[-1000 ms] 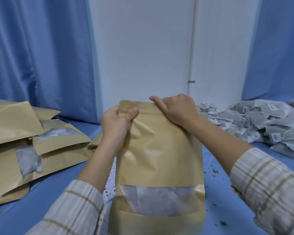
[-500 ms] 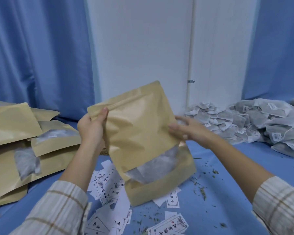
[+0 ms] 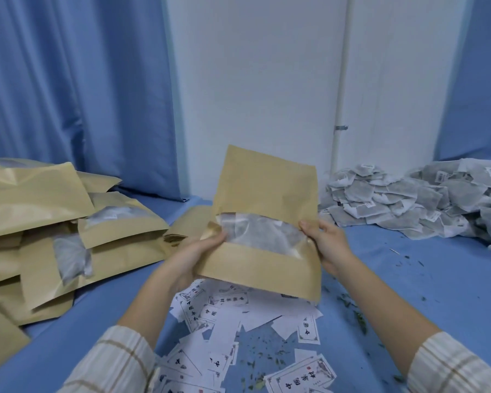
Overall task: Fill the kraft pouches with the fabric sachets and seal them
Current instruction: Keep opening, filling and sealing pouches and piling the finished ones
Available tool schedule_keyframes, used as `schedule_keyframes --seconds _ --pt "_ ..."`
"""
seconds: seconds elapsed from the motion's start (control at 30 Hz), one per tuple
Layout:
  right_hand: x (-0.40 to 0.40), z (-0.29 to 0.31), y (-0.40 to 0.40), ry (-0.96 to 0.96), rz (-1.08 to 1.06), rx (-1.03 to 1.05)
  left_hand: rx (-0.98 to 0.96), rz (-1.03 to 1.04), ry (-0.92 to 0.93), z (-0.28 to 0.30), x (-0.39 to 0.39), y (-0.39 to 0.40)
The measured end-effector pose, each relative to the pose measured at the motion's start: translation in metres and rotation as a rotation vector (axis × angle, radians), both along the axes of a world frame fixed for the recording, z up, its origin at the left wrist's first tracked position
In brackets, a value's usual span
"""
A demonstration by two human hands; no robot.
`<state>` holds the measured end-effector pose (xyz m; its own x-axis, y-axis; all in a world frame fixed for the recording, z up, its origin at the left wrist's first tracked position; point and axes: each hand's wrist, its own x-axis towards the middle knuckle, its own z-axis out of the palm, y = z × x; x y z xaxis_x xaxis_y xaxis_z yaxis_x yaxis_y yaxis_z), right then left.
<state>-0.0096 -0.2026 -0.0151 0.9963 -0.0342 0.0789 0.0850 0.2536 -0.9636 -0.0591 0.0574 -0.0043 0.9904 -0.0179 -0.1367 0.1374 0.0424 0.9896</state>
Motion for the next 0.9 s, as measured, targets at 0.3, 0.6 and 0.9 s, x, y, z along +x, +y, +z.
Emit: schedule_keyframes --seconds 0.3,0.6,0.9 --pt "0.007 0.007 0.075 0.108 -0.165 0.121 -0.719 -0.035 -0.066 -0.010 -0.013 0.034" --pt "0.044 0.095 0.344 0.178 0.652 -0.263 -0.896 0.288 -0.137 0.004 0.026 0.080" --pt "0.103 -0.007 0.267 -0.230 0.161 -1.033 -0.698 0.354 0.071 -0.014 0.062 0.072"
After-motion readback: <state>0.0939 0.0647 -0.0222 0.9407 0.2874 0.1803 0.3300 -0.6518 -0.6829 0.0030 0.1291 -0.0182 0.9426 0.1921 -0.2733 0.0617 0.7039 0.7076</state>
